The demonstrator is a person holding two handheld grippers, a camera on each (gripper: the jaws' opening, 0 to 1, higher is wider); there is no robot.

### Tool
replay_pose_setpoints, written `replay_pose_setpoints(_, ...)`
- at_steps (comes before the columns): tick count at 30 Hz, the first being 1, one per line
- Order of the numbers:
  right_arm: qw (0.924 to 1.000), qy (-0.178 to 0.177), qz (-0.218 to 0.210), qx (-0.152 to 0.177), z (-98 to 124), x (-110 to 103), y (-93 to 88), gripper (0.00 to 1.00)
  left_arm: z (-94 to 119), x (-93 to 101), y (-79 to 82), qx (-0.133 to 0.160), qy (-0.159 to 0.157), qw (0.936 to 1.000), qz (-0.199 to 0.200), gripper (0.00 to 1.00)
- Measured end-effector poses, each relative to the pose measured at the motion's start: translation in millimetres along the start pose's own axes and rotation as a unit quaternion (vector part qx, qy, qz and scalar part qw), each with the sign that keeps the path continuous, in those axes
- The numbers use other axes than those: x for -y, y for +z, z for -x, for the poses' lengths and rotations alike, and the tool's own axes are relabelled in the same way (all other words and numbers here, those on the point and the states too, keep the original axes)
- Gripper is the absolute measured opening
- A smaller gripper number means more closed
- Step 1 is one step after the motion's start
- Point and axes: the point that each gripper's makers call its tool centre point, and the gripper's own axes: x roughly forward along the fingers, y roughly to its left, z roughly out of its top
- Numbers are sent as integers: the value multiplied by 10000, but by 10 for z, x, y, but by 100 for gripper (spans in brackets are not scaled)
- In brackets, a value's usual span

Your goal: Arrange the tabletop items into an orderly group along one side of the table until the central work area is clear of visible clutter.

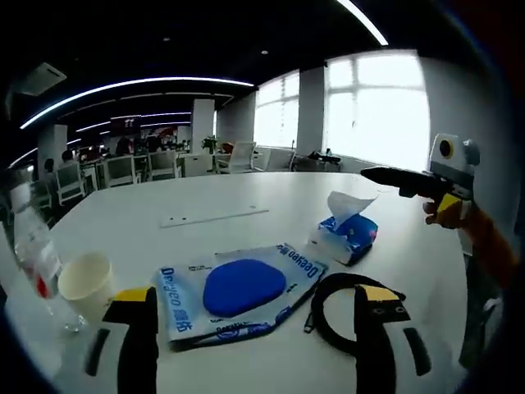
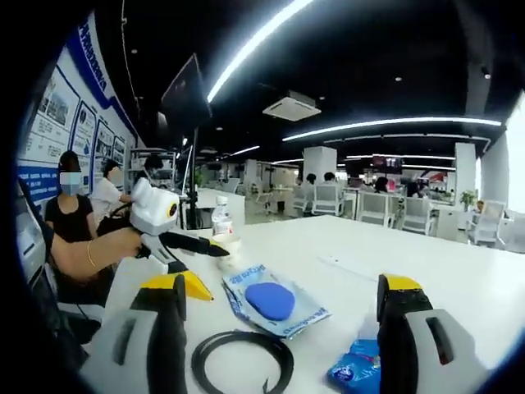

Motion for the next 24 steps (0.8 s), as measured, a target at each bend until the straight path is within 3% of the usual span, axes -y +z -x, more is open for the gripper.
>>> replay_pose_setpoints(11, 9984, -447, -329, -53, 409, 255, -199, 91, -156, 282, 2, -49, -205, 9998, -59, 99)
replay_pose_setpoints(24, 9966, -700, -423, -130, 650, 391, -337, 88, -299, 521, 76, -31, -403, 9990, -191, 99)
